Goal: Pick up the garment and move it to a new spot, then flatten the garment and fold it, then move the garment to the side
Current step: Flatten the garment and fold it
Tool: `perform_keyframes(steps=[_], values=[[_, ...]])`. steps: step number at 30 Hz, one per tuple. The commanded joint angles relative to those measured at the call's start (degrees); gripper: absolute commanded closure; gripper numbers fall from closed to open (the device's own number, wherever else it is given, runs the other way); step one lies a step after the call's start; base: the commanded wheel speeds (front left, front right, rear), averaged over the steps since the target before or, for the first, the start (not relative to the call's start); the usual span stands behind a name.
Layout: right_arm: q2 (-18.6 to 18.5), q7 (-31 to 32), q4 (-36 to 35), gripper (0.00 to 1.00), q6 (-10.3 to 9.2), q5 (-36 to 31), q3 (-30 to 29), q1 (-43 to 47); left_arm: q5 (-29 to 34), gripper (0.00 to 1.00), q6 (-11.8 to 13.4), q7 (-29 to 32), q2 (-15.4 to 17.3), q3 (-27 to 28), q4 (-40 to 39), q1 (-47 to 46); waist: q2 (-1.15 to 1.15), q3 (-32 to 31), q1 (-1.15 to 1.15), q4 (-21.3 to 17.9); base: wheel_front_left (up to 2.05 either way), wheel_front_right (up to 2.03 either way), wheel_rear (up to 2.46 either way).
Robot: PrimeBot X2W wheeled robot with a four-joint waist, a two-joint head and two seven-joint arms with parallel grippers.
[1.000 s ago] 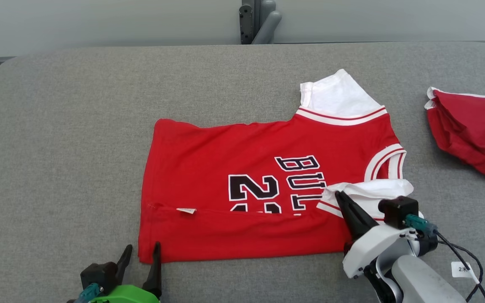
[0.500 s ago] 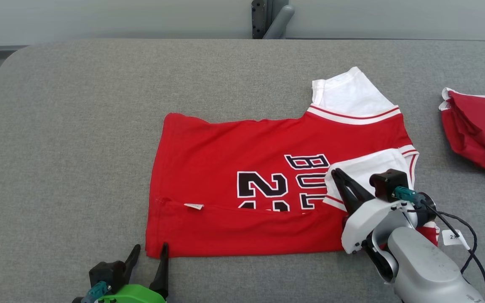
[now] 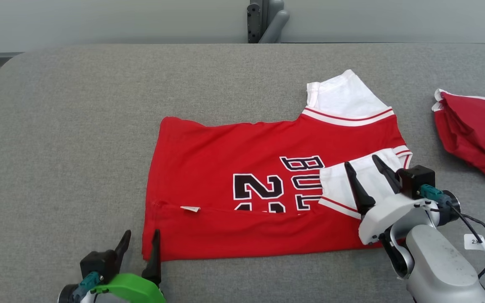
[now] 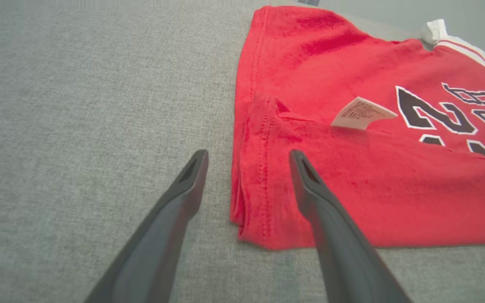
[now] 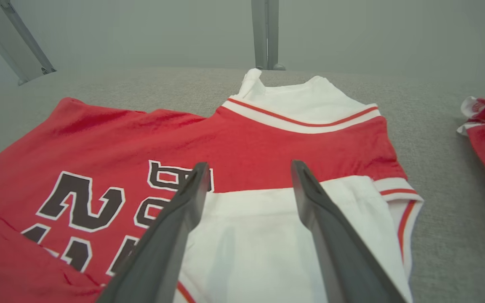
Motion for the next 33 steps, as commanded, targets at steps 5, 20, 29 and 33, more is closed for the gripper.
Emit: perform_keyframes(steps=[5,20,29,33], values=[[-0.46,-0.11,-1.63,0.0,-0.05,-1.6,-2.75,-0.13,2.07,0.0,0.11,0.06,0.17,0.21,-1.31,-4.65,0.0,1.65,0.0,-1.71,0.0,0.0,0.0],[-1.27,-0.11,-3.65,0.0,-0.05,-3.08,-2.24,-14.01,1.69,0.0,0.11,0.06,6.51,-4.28,8.16,-29.0,0.0,13.35,0.0,-5.71,0.0,0.0,0.0],[-1.12,-0.11,-4.26,0.0,-0.05,-2.31,0.22,-18.34,-0.27,0.0,0.11,0.04,8.05,-6.64,20.42,-39.5,0.0,16.86,0.0,-7.54,0.0,0.0,0.0],[-1.39,-0.11,-4.57,0.0,-0.05,-2.1,0.38,-19.09,-0.68,0.0,0.11,0.04,7.9,-6.43,22.82,-40.85,0.0,17.35,0.0,-7.81,0.0,0.0,0.0]])
